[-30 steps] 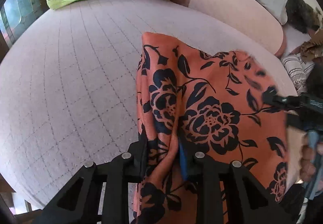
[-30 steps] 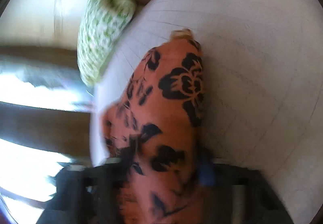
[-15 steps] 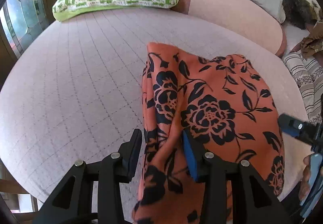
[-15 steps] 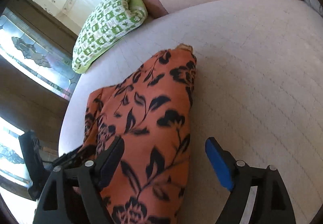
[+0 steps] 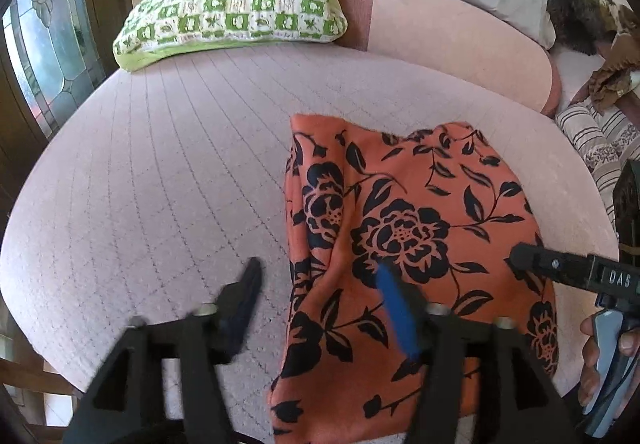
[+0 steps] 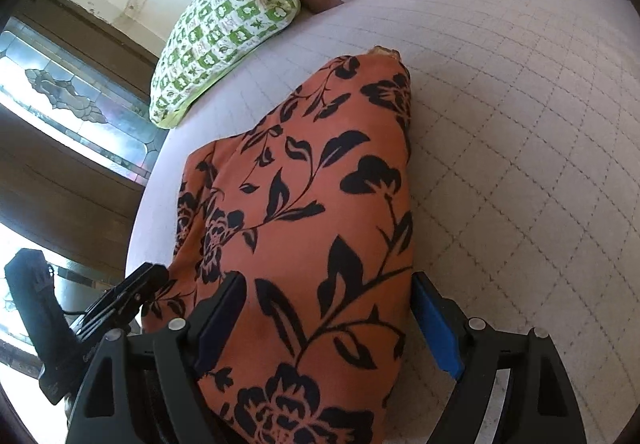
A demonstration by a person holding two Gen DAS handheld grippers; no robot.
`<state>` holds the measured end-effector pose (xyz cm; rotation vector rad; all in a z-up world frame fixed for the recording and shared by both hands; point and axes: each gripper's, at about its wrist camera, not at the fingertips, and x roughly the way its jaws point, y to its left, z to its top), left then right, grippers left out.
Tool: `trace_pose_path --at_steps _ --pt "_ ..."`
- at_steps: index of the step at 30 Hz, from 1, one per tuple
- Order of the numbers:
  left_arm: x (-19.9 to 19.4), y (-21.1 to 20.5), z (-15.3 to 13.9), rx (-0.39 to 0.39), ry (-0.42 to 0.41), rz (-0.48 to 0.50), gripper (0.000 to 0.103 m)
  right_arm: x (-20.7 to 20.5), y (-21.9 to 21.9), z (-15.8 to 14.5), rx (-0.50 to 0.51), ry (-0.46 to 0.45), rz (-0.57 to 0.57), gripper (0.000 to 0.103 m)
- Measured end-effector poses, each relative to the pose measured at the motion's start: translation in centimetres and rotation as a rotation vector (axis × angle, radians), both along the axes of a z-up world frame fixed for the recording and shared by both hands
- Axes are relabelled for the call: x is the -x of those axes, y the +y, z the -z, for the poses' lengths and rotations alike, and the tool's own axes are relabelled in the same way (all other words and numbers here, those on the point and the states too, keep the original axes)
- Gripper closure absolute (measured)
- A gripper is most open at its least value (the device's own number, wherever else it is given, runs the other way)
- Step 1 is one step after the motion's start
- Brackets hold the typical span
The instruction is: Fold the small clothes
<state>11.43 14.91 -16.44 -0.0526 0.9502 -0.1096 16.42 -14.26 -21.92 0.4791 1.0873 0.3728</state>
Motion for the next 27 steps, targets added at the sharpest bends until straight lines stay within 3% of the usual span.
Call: trace_pose_path --at_steps 2,3,4,6,7,8,11,15,19,23,27 --pt "-1.0 -0.8 2.6 -0.003 0.068 0.022 0.022 -0.7 0.3 0.7 -0.004 0.017 -0.001 0.018" --pt "-1.1 -1.0 3.9 0.026 0.090 0.049 0.044 -1.0 0.7 1.1 -0.008 0.032 -0.024 0.020" --pt "-1.0 -0.9 4.0 0.079 0.083 0.070 0.051 -1.3 1.4 1.5 -0.009 0.048 -0.065 0.035" --pt "-1.0 -1.0 3.1 0.080 0.075 0.084 0.072 -1.2 2.7 1.2 0.060 0.025 -0.112 0.049" --pt "-1.1 -1.2 2.7 0.069 0.070 0.090 0.075 -1.1 2.9 0.7 0.075 0.009 -0.133 0.059" --pt "-1.0 -1.4 2.2 0.066 0.065 0.093 0.078 -1.0 3.1 -0.1 0.084 -0.010 -0.152 0.061" --pt "-0.4 -2.1 -1.4 0.134 -0.018 0.112 0.080 -0.6 3.3 -2.2 0.115 -0.067 -0.178 0.063" --pt "-0.2 -5.1 -7.4 0.122 -0.176 0.177 0.080 0.0 2.0 -7.8 0.144 -0.207 -0.173 0.064" --pt "-1.6 -8.1 -11.5 0.131 -0.274 0.220 0.080 0.2 -0.7 -13.6 0.179 -0.340 -0.143 0.064" --pt "-3.8 -10.7 -11.7 0.142 -0.286 0.240 0.079 -0.7 -5.0 -16.5 0.185 -0.390 -0.078 0.063" --pt "-5.7 -13.8 -8.1 0.105 -0.275 0.254 0.078 -2.1 -8.5 -14.4 0.143 -0.362 -0.048 0.063"
